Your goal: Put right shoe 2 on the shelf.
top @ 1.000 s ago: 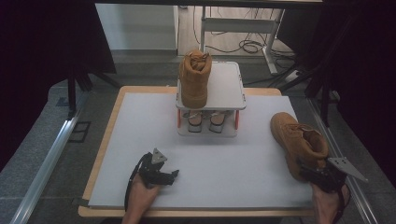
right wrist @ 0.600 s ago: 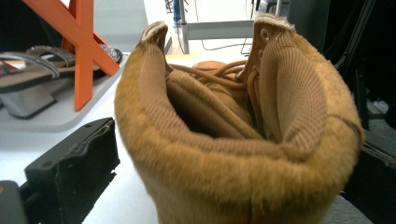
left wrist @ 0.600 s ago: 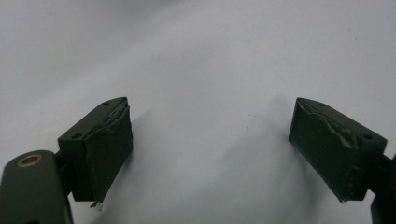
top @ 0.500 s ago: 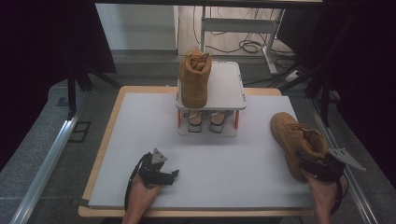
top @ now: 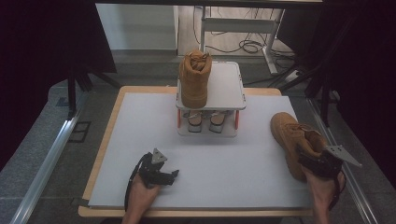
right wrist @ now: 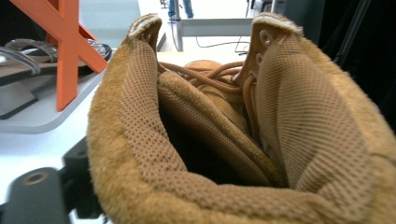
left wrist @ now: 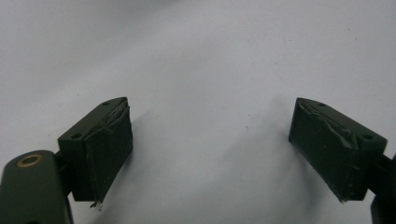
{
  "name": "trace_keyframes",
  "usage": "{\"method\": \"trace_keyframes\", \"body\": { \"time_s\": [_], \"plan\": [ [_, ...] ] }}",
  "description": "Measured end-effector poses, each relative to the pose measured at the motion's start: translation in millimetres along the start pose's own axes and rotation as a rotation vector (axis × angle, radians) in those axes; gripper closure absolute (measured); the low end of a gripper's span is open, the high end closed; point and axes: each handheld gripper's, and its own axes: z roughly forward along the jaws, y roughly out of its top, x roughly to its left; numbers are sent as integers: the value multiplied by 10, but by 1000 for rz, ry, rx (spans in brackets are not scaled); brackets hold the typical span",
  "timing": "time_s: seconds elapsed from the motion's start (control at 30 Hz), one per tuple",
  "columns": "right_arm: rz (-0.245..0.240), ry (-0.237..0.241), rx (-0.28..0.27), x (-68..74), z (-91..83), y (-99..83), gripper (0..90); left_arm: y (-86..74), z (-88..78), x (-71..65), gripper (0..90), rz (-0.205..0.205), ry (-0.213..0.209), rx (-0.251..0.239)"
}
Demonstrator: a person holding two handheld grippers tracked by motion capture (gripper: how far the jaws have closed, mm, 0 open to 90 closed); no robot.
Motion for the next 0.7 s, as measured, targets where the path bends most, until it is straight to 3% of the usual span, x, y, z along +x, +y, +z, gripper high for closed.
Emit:
{"method": "trace_keyframes", "body": {
  "time_s": [0.37,0.7],
  "plan": [
    [-23,36,9,8,-40,8,417,0,0,0,132,0,0,0],
    [-28,10,8,79,-35,77,516,0,0,1,132,-1,0,0]
  ]
}}
